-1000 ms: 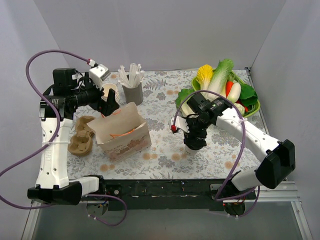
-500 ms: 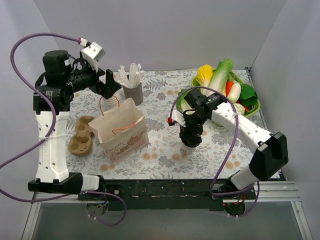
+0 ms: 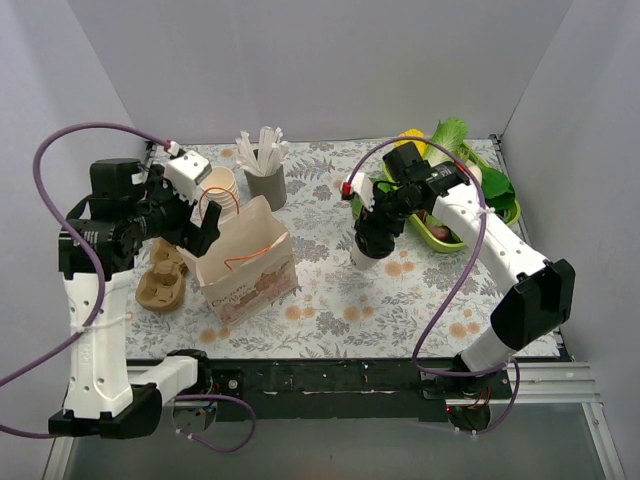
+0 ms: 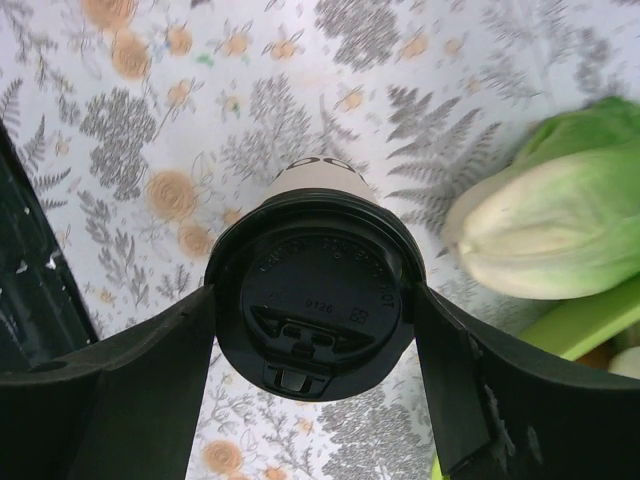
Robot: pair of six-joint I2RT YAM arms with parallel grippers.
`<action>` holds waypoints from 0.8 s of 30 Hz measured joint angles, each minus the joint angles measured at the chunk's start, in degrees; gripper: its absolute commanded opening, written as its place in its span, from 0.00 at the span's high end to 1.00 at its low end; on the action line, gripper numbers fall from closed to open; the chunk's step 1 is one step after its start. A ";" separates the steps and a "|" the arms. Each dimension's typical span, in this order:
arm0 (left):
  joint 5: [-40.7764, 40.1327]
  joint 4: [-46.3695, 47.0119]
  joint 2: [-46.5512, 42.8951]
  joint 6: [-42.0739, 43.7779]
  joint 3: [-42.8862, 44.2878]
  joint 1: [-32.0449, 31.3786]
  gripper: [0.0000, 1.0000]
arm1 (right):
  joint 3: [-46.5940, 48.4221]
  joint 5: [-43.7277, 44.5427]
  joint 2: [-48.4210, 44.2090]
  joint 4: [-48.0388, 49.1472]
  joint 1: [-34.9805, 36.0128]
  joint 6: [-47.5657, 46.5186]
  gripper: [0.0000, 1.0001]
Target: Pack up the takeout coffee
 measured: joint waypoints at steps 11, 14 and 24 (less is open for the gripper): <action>-4.37 0.61 7.21 1.55 -11.78 0.00 0.49 | 7.26 -5.75 -0.57 2.71 -1.38 6.29 0.99; -1.84 -0.24 8.41 4.55 -11.74 0.00 0.65 | 9.35 -7.10 -0.39 1.09 -1.36 6.82 0.99; 8.87 -1.75 9.70 11.15 -11.37 -1.40 1.00 | 21.27 -6.97 0.50 -2.78 -1.36 6.93 0.99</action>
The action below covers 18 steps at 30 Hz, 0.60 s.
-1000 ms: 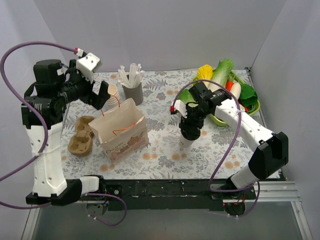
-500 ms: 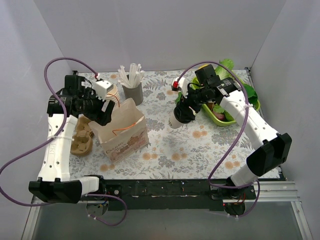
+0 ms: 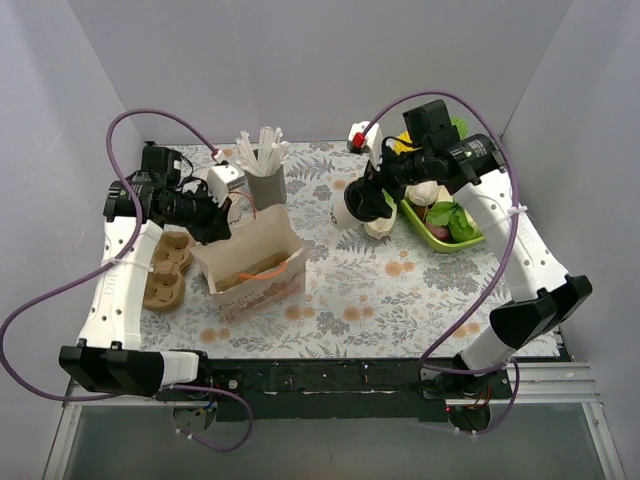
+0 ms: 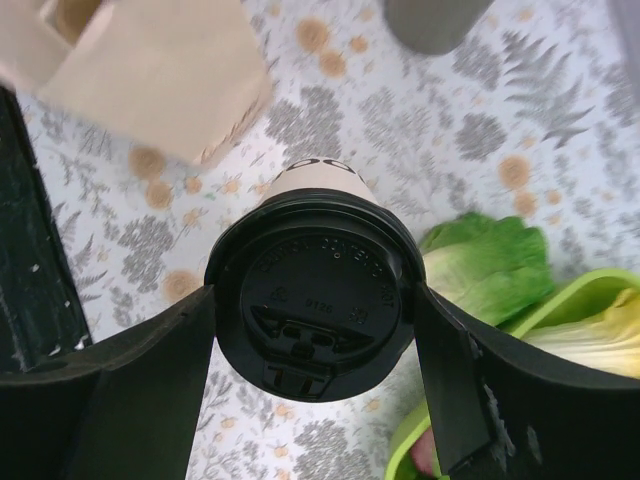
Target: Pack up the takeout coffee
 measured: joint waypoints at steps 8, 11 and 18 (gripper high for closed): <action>6.38 0.04 7.10 -1.81 3.67 -5.46 1.00 | 11.58 -0.28 -1.77 6.16 0.07 0.98 0.99; 7.43 1.46 9.97 -3.87 4.39 -7.17 1.00 | 12.15 -1.40 -4.20 7.87 0.90 0.09 0.99; 7.80 5.79 15.72 -7.45 9.11 -11.15 1.00 | 12.13 -4.83 -6.84 7.69 5.99 -1.60 0.99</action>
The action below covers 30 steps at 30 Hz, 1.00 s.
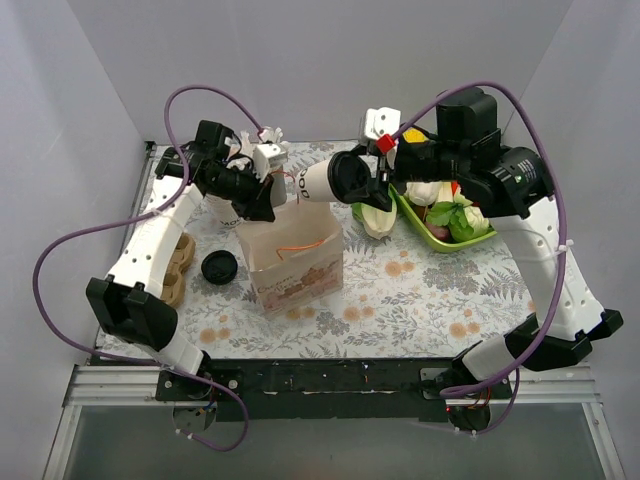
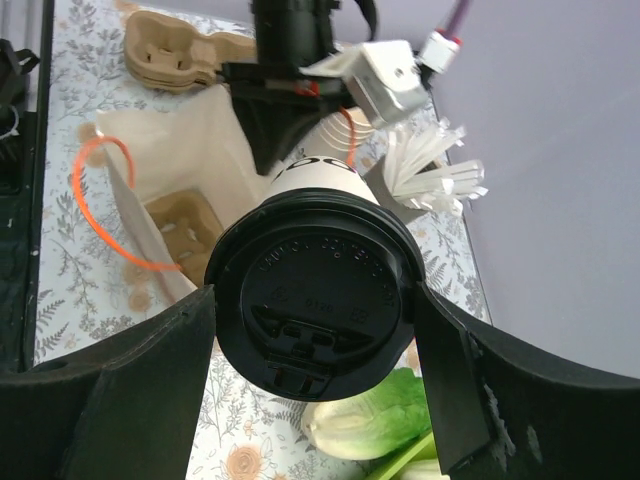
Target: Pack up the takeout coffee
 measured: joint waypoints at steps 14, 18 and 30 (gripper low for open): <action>1.70 6.38 6.38 -5.92 5.18 -3.74 0.54 | -2.71 1.57 -0.17 -6.23 2.21 -8.02 0.99; 1.95 6.82 6.45 -8.11 8.37 -3.74 0.48 | -6.05 3.17 -0.20 -6.36 2.21 -9.07 0.99; -0.22 4.96 -0.13 -9.46 6.27 -3.72 0.44 | -3.32 6.05 7.80 -10.43 7.52 -16.24 0.99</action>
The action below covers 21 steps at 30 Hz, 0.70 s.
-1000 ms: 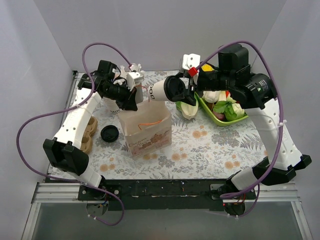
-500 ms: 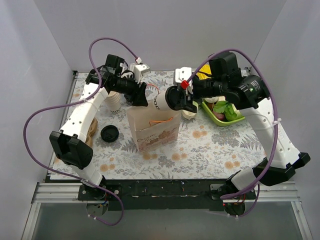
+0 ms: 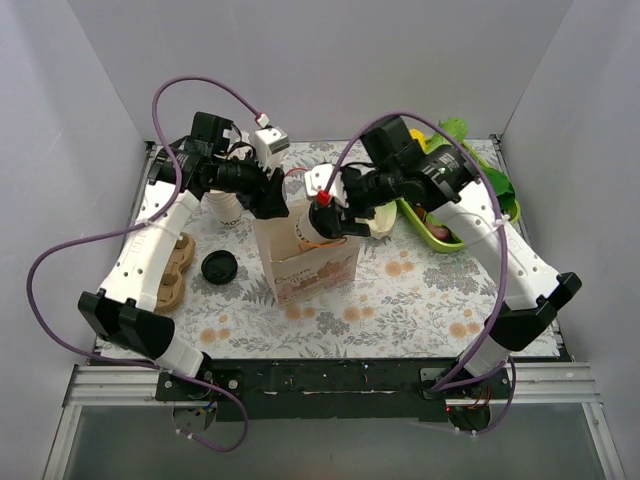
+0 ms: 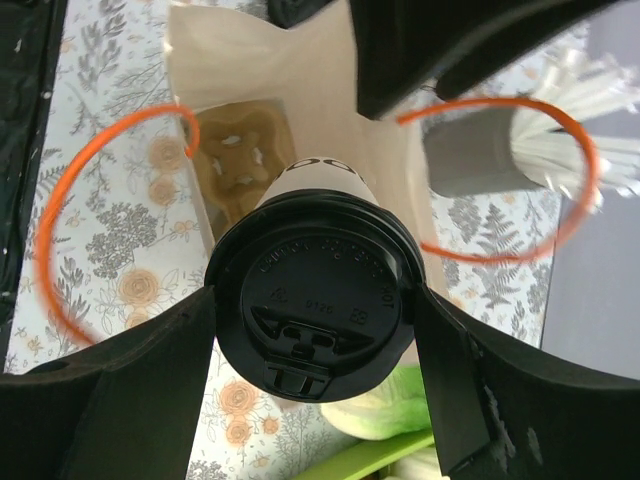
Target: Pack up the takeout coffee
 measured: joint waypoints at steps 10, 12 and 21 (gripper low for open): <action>-0.44 3.61 -8.28 -2.73 -7.39 0.00 0.29 | -3.30 7.08 0.63 -5.09 7.93 -6.27 0.99; -0.76 6.29 -11.63 -4.15 -10.27 0.00 0.23 | -7.56 9.01 -1.86 -5.18 9.05 -7.23 0.99; -1.09 19.56 -22.49 -10.08 -17.49 -0.02 0.20 | -24.20 15.72 -13.53 -4.72 15.04 -10.47 0.99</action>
